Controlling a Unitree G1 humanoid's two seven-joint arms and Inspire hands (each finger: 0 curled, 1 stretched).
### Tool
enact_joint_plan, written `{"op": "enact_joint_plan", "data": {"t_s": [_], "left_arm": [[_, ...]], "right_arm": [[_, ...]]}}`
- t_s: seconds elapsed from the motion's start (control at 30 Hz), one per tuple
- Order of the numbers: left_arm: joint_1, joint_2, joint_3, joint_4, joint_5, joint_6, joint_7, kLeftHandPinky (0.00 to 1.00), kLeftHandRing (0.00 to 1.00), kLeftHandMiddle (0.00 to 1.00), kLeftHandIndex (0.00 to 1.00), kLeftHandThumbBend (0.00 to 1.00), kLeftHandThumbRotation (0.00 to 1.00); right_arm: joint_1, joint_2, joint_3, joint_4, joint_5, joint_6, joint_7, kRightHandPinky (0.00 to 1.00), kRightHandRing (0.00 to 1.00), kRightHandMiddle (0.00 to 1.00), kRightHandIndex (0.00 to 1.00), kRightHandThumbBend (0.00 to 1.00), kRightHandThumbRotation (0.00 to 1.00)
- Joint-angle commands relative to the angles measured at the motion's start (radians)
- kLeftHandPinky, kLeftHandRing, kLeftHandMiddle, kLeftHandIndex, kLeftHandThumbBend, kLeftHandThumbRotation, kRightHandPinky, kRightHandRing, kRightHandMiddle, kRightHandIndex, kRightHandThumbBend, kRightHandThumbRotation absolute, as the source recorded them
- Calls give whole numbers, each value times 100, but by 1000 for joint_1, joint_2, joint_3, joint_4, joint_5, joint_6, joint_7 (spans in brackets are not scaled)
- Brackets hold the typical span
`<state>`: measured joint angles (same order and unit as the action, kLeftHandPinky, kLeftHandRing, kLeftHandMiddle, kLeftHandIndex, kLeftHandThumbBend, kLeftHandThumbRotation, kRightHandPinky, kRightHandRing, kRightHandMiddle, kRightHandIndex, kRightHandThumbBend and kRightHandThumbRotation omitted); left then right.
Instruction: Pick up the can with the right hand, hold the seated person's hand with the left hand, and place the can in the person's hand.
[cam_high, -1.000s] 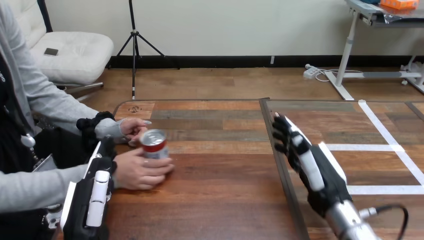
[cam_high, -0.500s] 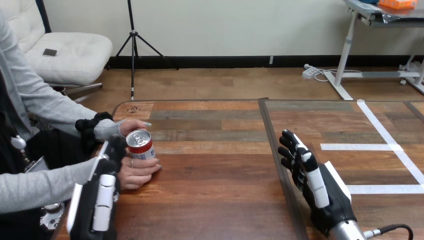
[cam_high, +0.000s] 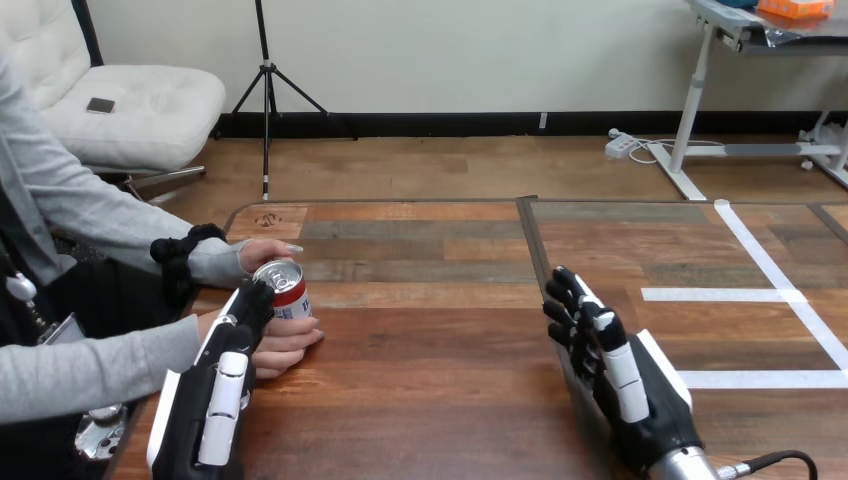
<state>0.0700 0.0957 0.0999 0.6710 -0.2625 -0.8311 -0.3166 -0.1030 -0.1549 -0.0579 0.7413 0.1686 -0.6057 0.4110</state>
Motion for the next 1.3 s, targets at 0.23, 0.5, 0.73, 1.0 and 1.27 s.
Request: {"op": "enact_joint_plan", "data": {"t_s": [0.23,0.5,0.73,1.0,1.27], "left_arm": [[-73,3,5,-38,33,33,13,100,96,92,91,54,95],[-83,-1,12,-32,33,36,18,100,96,92,90,50,96],[-87,-21,21,-37,-18,53,-10,100,97,93,91,46,93],[-79,-26,22,-58,-54,83,-44,100,98,96,93,39,89],[-82,-23,29,-50,-22,73,-29,100,97,95,93,37,88]], "right_arm": [[-46,29,-31,-24,38,-16,-8,98,94,96,96,92,100],[-53,35,-40,-15,28,-12,-30,98,94,95,95,92,100],[-57,40,-46,-16,31,0,-33,97,93,94,94,94,100],[-59,42,-50,-20,32,9,-32,97,92,93,93,94,100],[-60,47,-51,-26,31,19,-38,95,92,92,93,95,100]]}}
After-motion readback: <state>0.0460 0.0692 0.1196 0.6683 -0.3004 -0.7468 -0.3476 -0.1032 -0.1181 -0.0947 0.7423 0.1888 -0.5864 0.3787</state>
